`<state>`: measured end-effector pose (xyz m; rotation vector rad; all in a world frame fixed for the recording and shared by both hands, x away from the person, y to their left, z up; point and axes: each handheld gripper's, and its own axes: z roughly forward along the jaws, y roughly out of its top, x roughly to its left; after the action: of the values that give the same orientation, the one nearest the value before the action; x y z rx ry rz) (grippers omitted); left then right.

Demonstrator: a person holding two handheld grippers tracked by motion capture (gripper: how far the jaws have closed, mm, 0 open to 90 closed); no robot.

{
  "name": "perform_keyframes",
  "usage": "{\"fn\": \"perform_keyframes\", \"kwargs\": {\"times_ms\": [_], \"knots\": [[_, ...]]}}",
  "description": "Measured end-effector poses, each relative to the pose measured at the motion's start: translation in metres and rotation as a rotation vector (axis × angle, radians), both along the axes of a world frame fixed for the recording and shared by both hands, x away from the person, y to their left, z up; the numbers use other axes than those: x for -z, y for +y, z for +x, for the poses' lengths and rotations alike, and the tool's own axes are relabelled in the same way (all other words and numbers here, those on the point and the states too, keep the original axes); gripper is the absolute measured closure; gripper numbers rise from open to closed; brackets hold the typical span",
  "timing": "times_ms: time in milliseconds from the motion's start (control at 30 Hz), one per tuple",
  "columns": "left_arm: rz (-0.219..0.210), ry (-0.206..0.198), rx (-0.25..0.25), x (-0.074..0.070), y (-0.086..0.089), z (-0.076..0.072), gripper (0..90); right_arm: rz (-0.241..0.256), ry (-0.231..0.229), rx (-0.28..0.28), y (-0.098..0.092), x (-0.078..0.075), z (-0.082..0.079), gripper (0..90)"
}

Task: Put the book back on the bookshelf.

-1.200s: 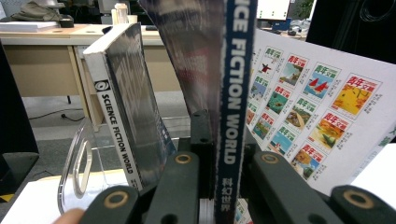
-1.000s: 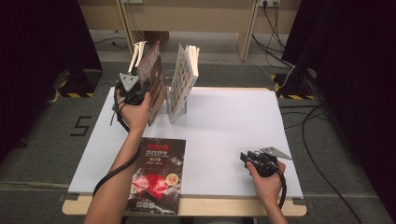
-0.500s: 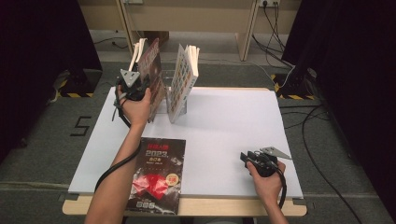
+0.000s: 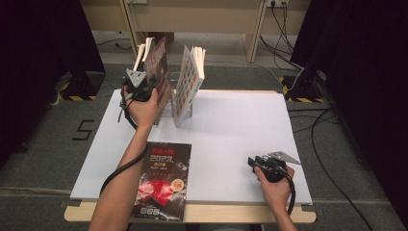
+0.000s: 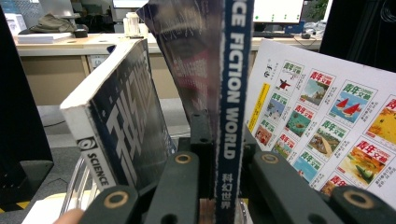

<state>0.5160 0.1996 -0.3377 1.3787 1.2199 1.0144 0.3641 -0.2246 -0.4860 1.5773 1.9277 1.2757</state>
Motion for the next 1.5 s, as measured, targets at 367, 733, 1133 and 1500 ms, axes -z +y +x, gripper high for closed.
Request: {"fn": "perform_keyframes", "kwargs": {"times_ms": [367,733,1133,1500], "knots": [[-0.002,-0.007,-0.008,-0.002,-0.003,0.005,83.8,0.0,0.001,-0.001,0.0,0.0,0.0,62.2],[0.0,-0.005,-0.008,-0.001,-0.007,0.01,83.8,0.002,0.001,-0.002,0.0,0.0,0.0,62.2],[0.001,0.0,-0.02,-0.001,-0.005,0.017,83.8,0.001,0.003,-0.004,0.0,0.0,0.0,62.2],[0.01,-0.003,-0.03,-0.001,-0.006,0.021,83.7,0.003,-0.002,-0.003,-0.001,0.0,0.0,62.3]]}}
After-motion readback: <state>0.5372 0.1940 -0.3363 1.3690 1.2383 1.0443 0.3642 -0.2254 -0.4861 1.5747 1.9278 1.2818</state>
